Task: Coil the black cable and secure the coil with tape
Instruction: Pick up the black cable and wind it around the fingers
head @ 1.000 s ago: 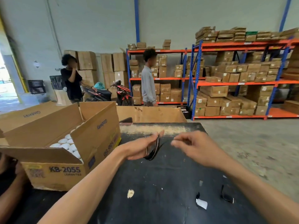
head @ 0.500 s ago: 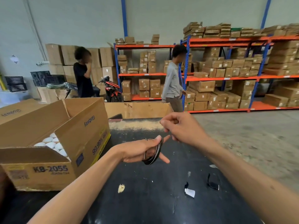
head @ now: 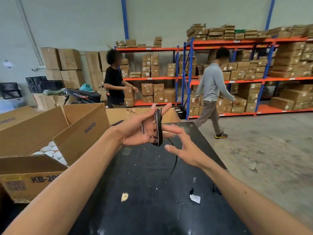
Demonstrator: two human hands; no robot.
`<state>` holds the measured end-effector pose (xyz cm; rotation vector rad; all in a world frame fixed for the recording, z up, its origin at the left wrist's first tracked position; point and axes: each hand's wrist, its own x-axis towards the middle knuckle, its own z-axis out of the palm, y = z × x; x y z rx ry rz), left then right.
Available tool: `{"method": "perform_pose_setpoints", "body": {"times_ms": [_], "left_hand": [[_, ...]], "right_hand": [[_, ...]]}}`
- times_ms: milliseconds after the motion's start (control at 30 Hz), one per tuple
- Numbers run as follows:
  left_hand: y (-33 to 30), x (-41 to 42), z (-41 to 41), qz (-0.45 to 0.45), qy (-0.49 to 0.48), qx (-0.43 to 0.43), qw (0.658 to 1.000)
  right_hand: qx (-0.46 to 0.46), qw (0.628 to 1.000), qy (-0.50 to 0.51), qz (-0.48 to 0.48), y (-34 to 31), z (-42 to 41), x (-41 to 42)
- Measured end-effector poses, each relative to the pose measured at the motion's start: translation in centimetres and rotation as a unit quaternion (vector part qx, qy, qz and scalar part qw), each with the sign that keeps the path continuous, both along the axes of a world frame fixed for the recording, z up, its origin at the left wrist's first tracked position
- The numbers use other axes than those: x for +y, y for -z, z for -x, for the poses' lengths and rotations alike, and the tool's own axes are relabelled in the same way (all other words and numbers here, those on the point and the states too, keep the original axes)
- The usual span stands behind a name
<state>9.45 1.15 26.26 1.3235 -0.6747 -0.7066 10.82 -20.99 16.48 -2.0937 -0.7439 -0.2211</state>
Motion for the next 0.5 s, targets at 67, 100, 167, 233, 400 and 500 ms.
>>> {"method": "perform_pose_setpoints", "body": {"times_ms": [67, 100, 167, 233, 400, 500], "left_hand": [[-0.8, 0.1, 0.3, 0.043, -0.014, 0.011, 0.999], [-1.1, 0.2, 0.3, 0.061, -0.032, 0.013, 0.998], [-1.6, 0.4, 0.0, 0.079, -0.085, 0.009, 0.993], [-1.5, 0.6, -0.5, 0.061, -0.138, -0.001, 0.988], [0.4, 2.1, -1.4, -0.084, -0.207, -0.034, 0.974], [2.6, 2.4, -1.3, -0.226, -0.154, -0.077, 0.959]], "right_hand": [[0.044, 0.997, -0.026, -0.055, 0.6, 1.1, 1.1], [0.069, 0.994, -0.03, -0.079, 0.9, 1.7, 1.7], [0.102, 0.987, -0.037, -0.115, 1.6, 2.9, 2.9], [0.108, 0.986, -0.023, -0.125, 2.0, 3.7, 3.4], [0.076, 0.995, 0.01, -0.068, -1.0, 5.1, 2.2], [0.037, 0.999, 0.012, -0.027, -5.3, 4.9, 0.7]]}}
